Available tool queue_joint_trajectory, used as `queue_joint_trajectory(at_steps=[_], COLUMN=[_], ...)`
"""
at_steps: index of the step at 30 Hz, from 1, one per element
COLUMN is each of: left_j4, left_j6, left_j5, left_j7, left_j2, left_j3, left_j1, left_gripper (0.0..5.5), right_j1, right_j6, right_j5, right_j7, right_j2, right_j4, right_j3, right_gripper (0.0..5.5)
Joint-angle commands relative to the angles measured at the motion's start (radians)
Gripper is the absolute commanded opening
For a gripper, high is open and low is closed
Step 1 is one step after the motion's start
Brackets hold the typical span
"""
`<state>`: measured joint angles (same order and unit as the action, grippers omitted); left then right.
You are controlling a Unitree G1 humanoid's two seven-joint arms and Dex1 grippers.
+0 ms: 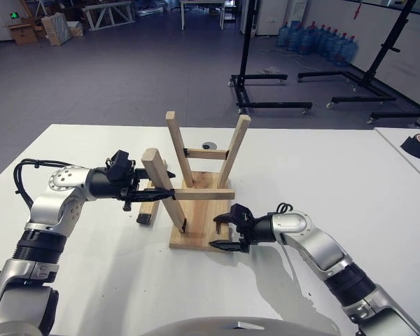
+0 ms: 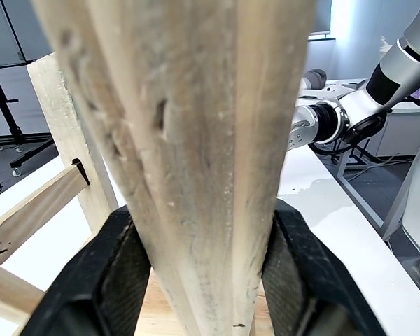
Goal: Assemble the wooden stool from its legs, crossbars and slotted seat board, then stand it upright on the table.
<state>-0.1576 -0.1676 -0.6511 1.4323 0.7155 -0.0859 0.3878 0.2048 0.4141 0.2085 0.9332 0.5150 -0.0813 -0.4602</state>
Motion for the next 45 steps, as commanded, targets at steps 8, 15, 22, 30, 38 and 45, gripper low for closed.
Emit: queue_joint_trajectory(at_steps=[8, 15, 22, 30, 38, 45], left_j4=[-0.044, 0.084, 0.112, 0.159, 0.105, 0.142], left_j6=[0.083, 0.105, 0.004, -0.212, -0.116, -0.051], left_j5=[0.246, 0.294, 0.239, 0.068, 0.239, 0.369], left_j7=[-0.100, -0.102, -0.070, 0.035, -0.006, -0.070], left_j2=[0.062, 0.112, 0.110, 0.111, 0.104, 0.144], left_j3=[-0.043, -0.060, -0.094, -0.126, -0.259, -0.382], left_j1=[-0.031, -0.098, -0.124, -0.165, -0.201, -0.270], left_gripper=[2.03, 2.03, 2.03, 2.04, 2.07, 2.03], right_j1=[-0.076, -0.082, -0.074, -0.071, -0.069, -0.078], right_j6=[0.147, 0.196, 0.195, 0.184, 0.178, 0.180], right_j5=[-0.034, -0.017, -0.005, -0.010, -0.017, -0.017], right_j7=[0.042, 0.061, 0.068, 0.063, 0.039, 0.024], right_j2=[0.057, 0.081, 0.073, 0.065, 0.048, 0.037], right_j4=[0.035, 0.024, 0.049, 0.066, 0.074, 0.070], right_j3=[-0.081, -0.082, -0.085, -0.090, -0.084, -0.083], right_gripper=[3.57, 3.57, 3.57, 3.57, 3.57, 3.57])
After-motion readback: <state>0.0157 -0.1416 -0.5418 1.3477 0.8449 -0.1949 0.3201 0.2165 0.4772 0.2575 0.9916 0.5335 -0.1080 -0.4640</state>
